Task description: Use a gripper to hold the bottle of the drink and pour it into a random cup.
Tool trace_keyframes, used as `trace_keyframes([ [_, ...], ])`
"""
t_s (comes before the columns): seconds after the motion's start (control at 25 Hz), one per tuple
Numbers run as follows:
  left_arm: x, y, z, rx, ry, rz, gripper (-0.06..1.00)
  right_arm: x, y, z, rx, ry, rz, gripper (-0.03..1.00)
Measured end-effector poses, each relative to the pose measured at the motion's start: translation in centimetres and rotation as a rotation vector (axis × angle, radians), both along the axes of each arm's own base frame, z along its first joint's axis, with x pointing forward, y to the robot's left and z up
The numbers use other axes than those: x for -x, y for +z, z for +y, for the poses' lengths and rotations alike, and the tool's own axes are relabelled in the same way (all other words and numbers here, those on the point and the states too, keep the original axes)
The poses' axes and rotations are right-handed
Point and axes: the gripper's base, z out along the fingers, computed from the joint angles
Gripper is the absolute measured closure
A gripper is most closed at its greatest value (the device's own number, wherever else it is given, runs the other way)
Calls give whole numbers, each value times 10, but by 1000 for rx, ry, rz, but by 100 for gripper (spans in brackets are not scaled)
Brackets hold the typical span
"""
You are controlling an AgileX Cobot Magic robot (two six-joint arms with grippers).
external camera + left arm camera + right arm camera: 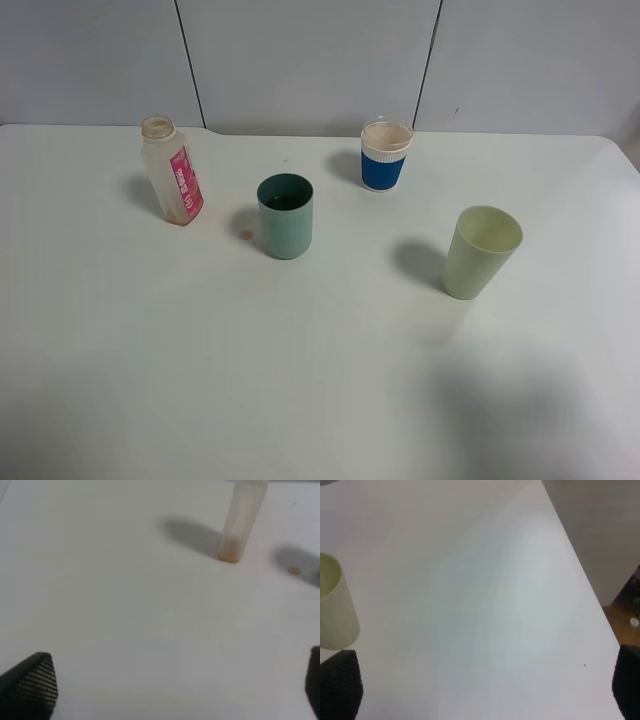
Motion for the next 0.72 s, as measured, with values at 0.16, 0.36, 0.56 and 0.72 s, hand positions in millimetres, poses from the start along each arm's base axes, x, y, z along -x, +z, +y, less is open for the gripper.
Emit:
trace_keyframes([
  [0.16, -5, -11, -3, 10, -14, 38, -4, 0, 0, 0, 0, 0, 0, -3],
  [0.36, -9, -16, -6, 29, -4, 37, -4, 0, 0, 0, 0, 0, 0, -3],
  [0.56, -9, -16, -8, 21, 48, 35, -4, 0, 0, 0, 0, 0, 0, -3],
  [0.72, -8, -16, -12, 6, 86, 33, -4, 0, 0, 0, 0, 0, 0, -3],
])
